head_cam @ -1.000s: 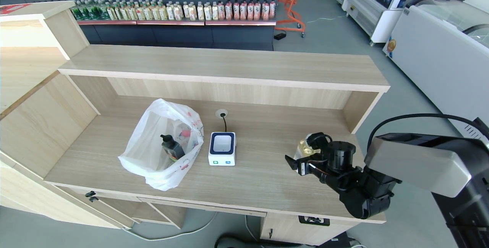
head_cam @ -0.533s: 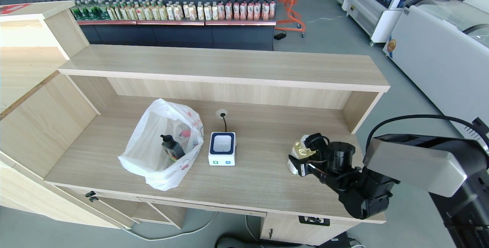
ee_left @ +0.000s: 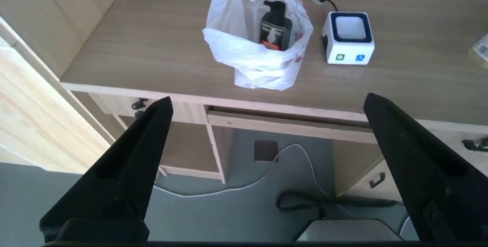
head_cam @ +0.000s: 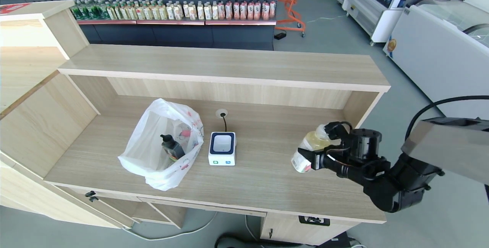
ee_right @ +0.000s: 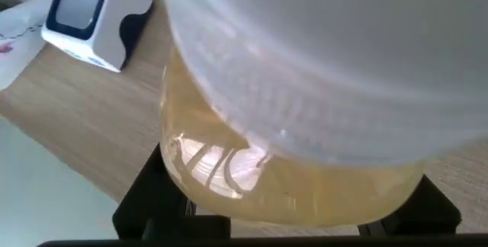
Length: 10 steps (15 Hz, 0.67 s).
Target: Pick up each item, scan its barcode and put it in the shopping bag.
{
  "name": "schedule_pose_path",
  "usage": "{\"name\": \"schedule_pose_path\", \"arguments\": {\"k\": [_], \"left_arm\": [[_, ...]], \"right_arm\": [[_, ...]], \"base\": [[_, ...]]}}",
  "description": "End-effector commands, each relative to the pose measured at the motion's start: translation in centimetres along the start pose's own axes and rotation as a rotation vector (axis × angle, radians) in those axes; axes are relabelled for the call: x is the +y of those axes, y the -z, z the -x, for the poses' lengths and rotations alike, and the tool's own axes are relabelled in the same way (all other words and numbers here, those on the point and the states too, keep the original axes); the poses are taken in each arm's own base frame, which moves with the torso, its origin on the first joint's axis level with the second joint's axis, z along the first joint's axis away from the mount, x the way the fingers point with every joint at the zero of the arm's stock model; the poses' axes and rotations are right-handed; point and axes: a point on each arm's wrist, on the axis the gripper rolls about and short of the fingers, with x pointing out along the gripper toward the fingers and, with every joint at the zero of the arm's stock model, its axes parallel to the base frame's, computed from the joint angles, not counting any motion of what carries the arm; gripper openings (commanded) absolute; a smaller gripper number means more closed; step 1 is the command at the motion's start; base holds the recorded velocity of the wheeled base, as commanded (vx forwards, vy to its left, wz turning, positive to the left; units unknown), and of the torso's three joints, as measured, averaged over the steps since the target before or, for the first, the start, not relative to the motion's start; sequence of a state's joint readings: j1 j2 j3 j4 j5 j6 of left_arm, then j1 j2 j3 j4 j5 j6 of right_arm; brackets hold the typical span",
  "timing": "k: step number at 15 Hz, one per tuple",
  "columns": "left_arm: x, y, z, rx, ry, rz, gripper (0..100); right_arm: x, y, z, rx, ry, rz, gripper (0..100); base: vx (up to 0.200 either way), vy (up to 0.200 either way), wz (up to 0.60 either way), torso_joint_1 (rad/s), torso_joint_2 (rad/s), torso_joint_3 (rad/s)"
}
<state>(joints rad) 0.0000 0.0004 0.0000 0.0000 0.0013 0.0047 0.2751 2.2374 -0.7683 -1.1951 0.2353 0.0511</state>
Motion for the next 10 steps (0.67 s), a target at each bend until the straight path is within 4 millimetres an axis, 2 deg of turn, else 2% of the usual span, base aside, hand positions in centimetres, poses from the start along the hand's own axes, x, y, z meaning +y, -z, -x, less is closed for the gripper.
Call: {"name": "schedule_pose_path", "arguments": {"k": [1,3,4,6,10], "left_arm": [[0.0,0.0,0.0,0.001,0.0,0.0,100],[0.0,0.0,0.0,0.001,0.0,0.0,100],[0.0,0.0,0.0,0.001,0.0,0.0,100],[0.0,0.0,0.0,0.001,0.0,0.0,100],[0.0,0.0,0.0,0.001,0.0,0.0,100]], "right_arm": [[0.6,-5.0,7.5,0.002,-0.236,-0.039,0],[1.6,-6.3,10.5,0.037,-0.447,-0.057,0],[1.9,-6.7,11.0,0.033,-0.511,-0.057,0],[2.7,-7.0,11.6,0.043,-0.612,-0.097,0],[4.9,-7.3,11.5,0.067,-0.697,-0.119,0]], "base": [[0.0,0.0,0.0,0.0,0.0,0.0],[0.0,0.0,0.0,0.0,0.0,0.0],[0.0,0.0,0.0,0.0,0.0,0.0],[0.0,0.0,0.0,0.0,0.0,0.0],[0.0,0.0,0.0,0.0,0.0,0.0]]}}
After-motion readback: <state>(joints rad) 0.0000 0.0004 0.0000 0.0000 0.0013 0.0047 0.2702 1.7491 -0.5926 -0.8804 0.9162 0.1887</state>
